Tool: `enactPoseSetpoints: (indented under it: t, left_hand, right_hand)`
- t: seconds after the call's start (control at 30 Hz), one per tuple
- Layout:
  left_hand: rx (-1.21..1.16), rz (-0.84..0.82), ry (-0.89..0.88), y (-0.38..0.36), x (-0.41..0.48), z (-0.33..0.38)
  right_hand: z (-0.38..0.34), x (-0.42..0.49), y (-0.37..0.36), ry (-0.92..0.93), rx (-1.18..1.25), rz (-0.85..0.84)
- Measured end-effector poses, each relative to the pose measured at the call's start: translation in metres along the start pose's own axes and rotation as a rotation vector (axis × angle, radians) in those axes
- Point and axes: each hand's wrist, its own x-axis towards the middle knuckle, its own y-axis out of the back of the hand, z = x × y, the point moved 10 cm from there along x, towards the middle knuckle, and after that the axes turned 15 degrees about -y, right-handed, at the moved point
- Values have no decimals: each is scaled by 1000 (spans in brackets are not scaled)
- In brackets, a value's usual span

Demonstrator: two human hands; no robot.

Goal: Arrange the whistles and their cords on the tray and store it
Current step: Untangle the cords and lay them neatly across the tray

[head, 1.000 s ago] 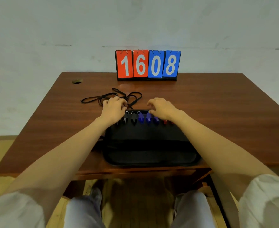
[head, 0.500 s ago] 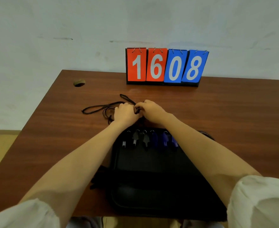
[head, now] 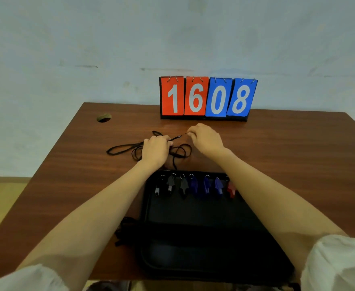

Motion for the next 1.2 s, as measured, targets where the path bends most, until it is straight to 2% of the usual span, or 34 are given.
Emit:
enactPoseSetpoints:
  t: [0.37, 0.53, 0.67, 0.8, 1.0, 1.13, 1.2]
  left_hand:
    - [-123, 284, -107, 129, 4, 73]
    - [80, 449, -200, 195, -7, 108]
    - [49, 526, -228, 221, -24, 112]
    - [-166, 517, -215, 224, -41, 102]
    - [-252, 507, -166, 214, -68, 90]
    - [-396, 510, -80, 195, -88, 74]
    - [-387, 483, -30, 183, -98, 65]
  right_hand:
    - [4, -51, 195, -61, 305, 399]
    - [19, -83, 252, -52, 396, 548]
    - [46, -108, 282, -90, 515, 626]
    - [73, -125, 293, -142, 553, 642]
    - [115, -135, 275, -247, 624, 549]
    - [138, -146, 256, -315, 650, 486]
    - [145, -152, 242, -331, 618, 447]
